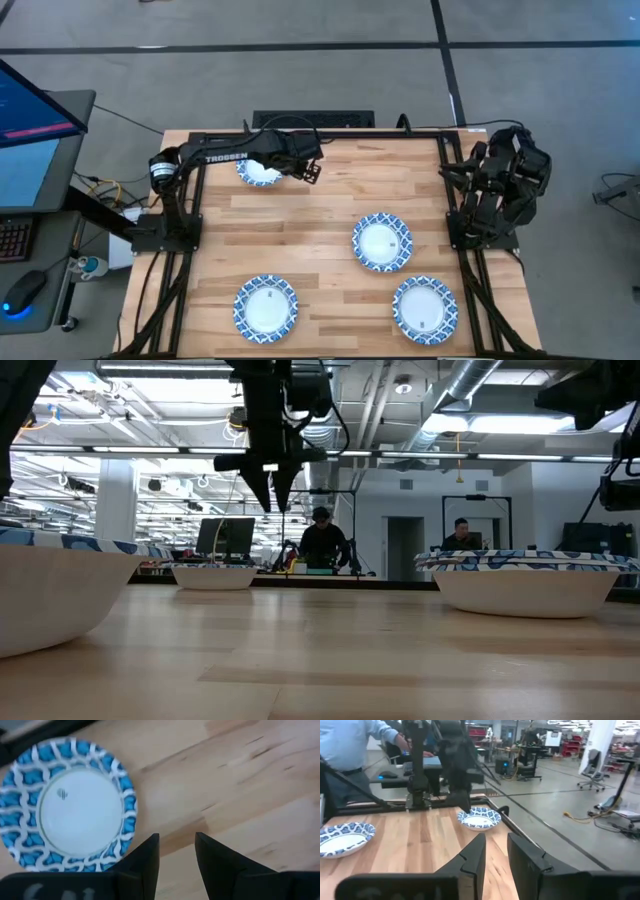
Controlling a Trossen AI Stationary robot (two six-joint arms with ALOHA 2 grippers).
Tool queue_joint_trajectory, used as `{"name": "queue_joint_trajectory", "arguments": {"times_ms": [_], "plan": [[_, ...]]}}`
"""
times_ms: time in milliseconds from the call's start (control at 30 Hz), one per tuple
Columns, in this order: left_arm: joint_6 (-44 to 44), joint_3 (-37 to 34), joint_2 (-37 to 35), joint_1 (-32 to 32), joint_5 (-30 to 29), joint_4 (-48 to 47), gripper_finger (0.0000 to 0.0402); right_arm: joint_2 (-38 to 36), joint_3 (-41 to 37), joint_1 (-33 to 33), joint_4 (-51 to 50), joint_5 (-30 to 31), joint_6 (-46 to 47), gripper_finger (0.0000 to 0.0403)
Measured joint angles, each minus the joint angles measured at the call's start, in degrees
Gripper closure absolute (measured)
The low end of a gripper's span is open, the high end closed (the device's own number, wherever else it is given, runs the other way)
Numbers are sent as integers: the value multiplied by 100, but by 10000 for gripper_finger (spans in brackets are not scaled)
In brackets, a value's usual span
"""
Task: Nest bowls inside each other
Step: Stack the white bowl on top of the other white bowl
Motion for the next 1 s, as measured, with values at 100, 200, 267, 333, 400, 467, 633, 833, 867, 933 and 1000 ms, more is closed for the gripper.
{"name": "queue_joint_trajectory", "arguments": {"times_ms": [100,200,267,333,400,467,633,833,867,933,1000], "plan": [[-238,-261,16,9,67,-12,283,2,0,92,6,-3,-21,300],[-357,-690,10,11,250,282,283,-3,0,67,5,-3,-24,300],[-487,-959,19,11,300,539,283,-3,0,76,4,-3,-24,300],[-599,-1114,19,19,308,773,283,-3,0,97,4,-3,-24,300],[-558,-1181,19,39,213,869,283,-3,2,119,4,-1,-24,300],[-452,-1187,19,83,94,918,283,-3,2,104,2,-1,-24,300],[-271,-1187,19,313,66,867,283,-3,4,117,4,-1,-24,300],[7,-1187,19,622,66,836,283,-3,4,115,2,-1,-24,300],[63,-1187,18,664,120,837,283,-3,4,115,2,-1,-24,300],[135,-1188,19,718,215,853,283,-3,4,115,2,-1,-24,300],[241,-1190,19,734,214,867,283,-3,4,115,2,-1,-24,300]]}}
